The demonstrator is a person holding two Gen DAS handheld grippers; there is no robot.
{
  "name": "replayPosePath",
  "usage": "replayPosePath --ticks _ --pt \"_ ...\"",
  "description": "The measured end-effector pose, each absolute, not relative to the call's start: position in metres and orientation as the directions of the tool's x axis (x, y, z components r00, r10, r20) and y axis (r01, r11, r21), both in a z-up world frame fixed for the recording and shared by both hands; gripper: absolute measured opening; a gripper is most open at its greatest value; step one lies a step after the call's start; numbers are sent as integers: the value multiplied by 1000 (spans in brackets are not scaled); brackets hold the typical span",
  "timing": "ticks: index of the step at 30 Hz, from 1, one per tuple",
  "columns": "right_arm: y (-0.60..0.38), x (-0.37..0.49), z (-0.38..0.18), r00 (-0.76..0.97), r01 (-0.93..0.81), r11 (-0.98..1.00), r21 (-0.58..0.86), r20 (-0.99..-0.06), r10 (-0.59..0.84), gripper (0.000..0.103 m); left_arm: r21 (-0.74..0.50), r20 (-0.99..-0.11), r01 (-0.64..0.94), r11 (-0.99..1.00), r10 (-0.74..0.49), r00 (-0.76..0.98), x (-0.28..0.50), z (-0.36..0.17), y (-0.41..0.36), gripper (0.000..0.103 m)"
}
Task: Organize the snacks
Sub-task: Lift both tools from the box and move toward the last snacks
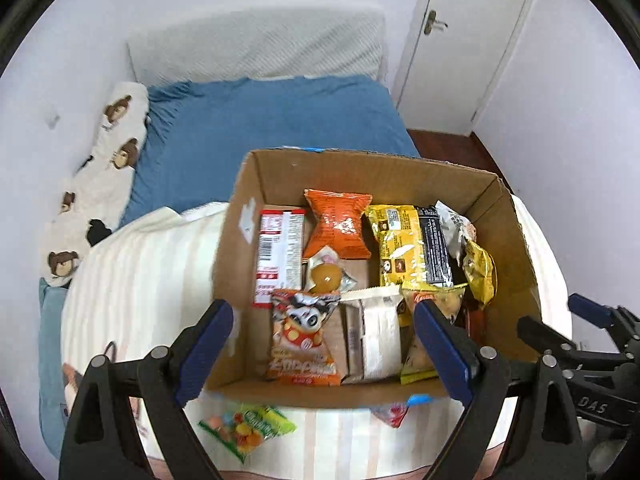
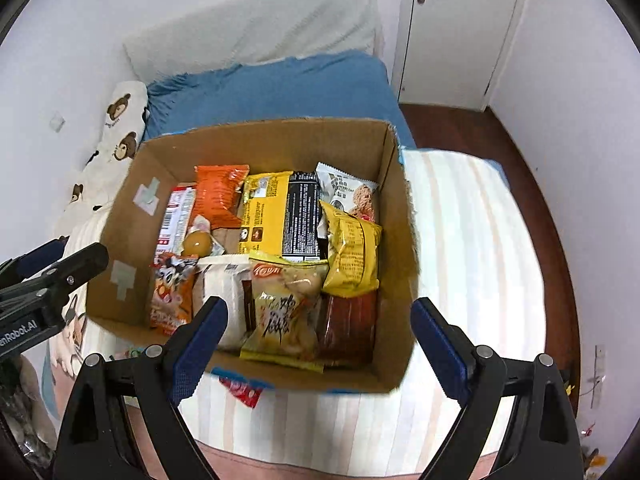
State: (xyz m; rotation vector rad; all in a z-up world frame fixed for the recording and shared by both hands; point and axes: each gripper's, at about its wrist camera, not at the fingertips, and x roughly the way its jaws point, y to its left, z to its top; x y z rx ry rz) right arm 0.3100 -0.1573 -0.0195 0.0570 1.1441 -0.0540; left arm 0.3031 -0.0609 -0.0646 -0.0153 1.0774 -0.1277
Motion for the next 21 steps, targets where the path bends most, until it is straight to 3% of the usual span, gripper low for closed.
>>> replayPosePath --ticks 21 --pt "-145 186 81 626 90 994 56 -780 -13 95 -28 -728 100 995 -89 680 186 14 -46 93"
